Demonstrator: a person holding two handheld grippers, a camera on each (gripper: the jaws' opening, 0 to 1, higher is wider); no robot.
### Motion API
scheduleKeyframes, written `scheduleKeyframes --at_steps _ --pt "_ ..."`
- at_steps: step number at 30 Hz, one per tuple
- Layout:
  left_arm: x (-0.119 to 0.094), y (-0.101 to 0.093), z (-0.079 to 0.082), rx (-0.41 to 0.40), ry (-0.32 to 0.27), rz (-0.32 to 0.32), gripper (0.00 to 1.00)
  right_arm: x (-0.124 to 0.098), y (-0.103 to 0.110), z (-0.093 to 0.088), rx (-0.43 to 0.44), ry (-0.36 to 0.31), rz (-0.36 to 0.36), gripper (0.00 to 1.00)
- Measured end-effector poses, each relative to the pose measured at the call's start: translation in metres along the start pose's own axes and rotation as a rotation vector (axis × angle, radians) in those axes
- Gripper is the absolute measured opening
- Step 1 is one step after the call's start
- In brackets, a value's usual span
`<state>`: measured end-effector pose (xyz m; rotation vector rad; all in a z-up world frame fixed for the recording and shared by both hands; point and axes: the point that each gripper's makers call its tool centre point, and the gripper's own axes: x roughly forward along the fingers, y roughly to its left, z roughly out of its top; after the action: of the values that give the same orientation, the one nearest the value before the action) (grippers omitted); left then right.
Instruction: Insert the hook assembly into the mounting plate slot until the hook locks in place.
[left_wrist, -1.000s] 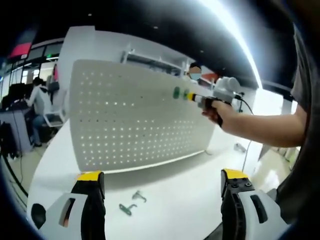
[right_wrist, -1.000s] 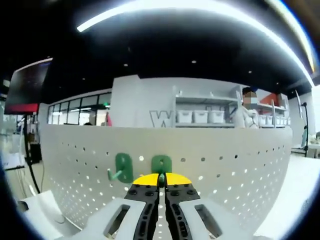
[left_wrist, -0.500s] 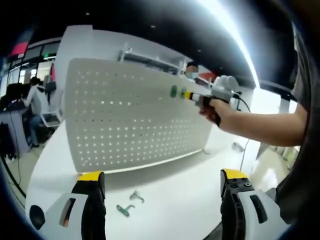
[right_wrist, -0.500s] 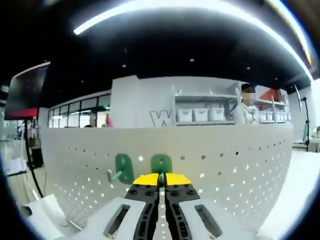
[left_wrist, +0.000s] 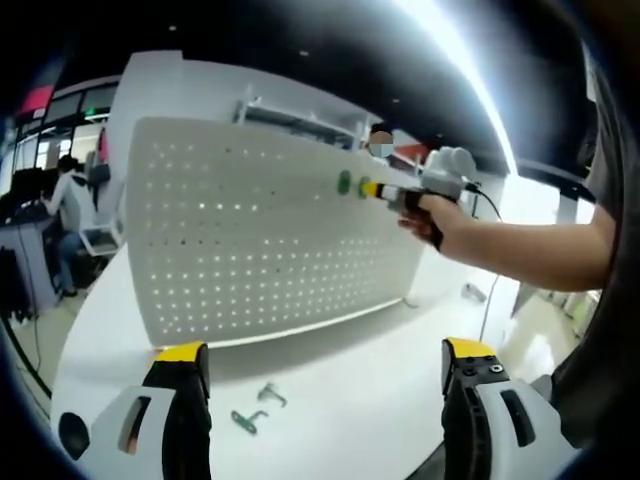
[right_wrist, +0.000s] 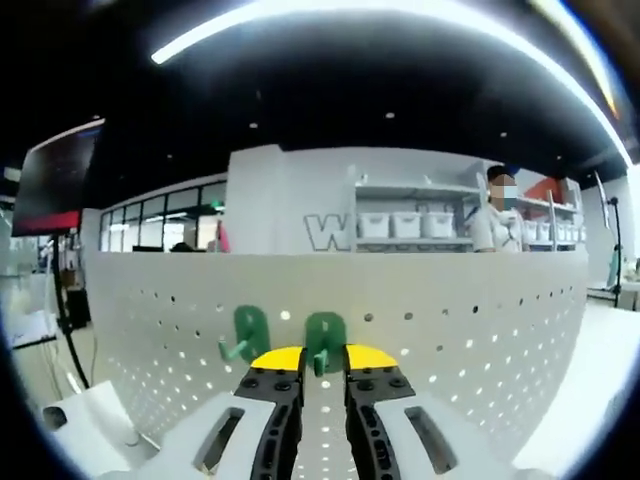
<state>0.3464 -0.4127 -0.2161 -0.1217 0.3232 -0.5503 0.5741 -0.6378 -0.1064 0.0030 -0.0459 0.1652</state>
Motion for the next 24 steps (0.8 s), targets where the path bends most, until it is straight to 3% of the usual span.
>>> scheduleKeyframes --at_steps 14,24 --pt "-0.005 -0.003 0.002 0.022 0.004 -0.01 1.0 -0.022 -0.003 0.046 -0.03 -0.085 0.002 0.17" --pt "-0.009 -0.003 -0.005 0.038 0.039 -0.015 1.0 -0.057 -0.006 0.046 -0.045 -0.059 0.047 0.22"
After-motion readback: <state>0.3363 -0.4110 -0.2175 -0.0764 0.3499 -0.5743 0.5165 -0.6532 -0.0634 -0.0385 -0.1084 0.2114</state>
